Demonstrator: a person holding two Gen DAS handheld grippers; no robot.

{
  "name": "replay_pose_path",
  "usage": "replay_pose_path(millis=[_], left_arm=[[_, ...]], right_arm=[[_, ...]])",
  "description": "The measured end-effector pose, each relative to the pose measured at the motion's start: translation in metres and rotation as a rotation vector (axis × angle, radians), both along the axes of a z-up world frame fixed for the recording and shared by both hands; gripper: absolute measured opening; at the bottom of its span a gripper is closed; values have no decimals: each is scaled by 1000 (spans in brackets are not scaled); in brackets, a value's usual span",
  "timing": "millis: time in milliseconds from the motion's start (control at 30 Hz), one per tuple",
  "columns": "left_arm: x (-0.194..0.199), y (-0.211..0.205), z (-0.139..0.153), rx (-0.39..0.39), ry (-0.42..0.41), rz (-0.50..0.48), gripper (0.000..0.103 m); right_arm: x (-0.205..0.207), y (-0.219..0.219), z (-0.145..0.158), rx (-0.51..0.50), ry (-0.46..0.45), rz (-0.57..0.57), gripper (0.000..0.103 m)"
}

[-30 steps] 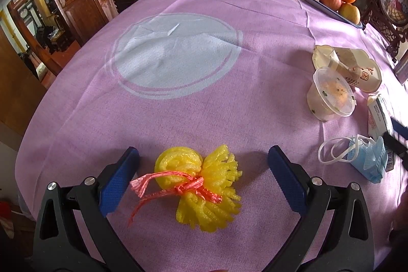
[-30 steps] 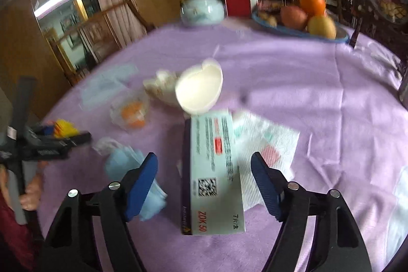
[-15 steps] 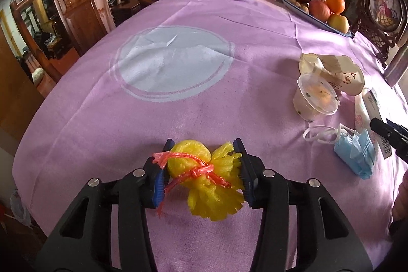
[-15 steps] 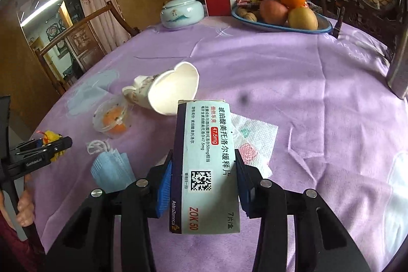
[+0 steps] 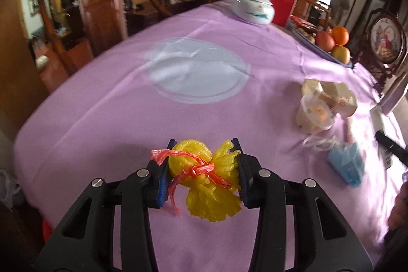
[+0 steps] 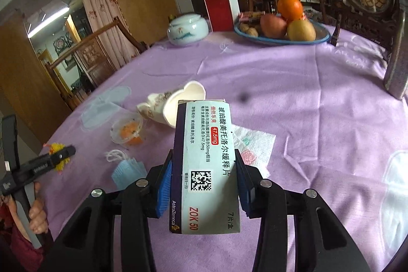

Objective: Collect trash
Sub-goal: 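Carry the pom-pom and medicine box with both grippers to the red wastebasket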

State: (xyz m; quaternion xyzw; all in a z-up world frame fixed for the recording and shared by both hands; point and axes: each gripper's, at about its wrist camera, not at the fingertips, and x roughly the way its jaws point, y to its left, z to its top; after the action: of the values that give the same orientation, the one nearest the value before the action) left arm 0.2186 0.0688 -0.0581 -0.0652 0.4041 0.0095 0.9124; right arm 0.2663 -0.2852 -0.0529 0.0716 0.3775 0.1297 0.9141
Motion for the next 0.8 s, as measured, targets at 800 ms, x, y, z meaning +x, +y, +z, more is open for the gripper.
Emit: replay_pose_path(millis=[800], left_arm=[[-214, 133, -7, 42, -78, 331, 43]], right_arm=[[-56, -9, 12, -19, -125, -72, 43]])
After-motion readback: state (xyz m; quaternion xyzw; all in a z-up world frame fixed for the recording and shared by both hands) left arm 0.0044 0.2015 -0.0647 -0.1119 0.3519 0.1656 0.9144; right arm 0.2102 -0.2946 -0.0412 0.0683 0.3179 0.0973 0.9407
